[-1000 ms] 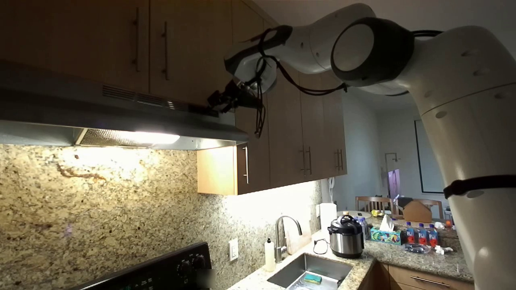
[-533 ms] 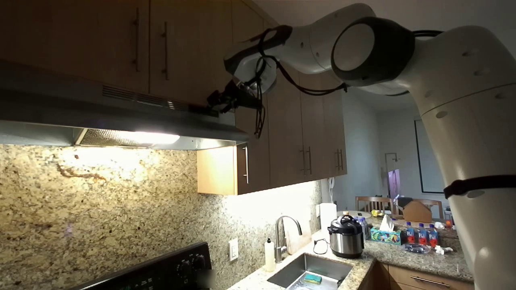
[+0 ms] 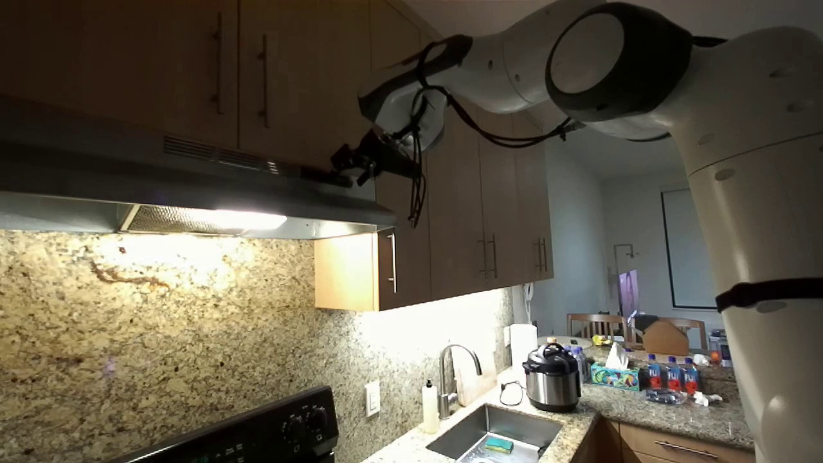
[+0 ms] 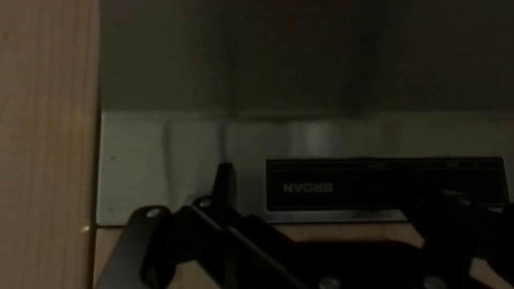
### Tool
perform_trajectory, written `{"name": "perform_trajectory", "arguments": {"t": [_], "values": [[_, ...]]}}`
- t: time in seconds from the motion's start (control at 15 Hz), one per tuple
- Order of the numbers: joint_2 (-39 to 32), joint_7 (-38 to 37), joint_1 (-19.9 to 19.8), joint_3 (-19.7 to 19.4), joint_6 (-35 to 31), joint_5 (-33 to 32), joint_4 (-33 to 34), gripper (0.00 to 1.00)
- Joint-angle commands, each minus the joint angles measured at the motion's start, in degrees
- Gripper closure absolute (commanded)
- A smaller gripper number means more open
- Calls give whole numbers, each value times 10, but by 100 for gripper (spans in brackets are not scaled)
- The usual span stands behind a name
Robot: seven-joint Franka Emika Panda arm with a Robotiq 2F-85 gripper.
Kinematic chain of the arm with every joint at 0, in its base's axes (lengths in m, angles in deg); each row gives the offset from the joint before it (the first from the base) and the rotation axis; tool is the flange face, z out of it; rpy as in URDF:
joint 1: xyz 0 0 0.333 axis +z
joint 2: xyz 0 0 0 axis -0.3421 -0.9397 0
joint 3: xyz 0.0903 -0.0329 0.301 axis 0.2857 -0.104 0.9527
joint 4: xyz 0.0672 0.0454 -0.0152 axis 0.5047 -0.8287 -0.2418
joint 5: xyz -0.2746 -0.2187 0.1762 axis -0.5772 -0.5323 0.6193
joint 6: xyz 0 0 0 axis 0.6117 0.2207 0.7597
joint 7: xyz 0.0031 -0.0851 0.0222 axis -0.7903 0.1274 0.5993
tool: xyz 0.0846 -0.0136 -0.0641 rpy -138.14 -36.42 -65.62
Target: Switch off the light above the stove
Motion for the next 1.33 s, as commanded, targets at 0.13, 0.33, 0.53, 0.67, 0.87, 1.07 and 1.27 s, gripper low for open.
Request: {"name": "perform_trajectory", "arguments": {"t": [0.13,0.33,0.53,0.67,0.87,1.07,1.27], "values": [[37,-13,3,-1,-24,-6,-60,0],[29,2,0,-2,-15,-1,-45,0],[22,9,-1,-2,-5,1,-33,0],[17,16,-3,-2,5,8,-22,0],[11,24,-4,-1,19,10,-8,0],[3,34,-5,0,36,16,8,0],[-9,41,-7,-1,58,20,30,0]]}}
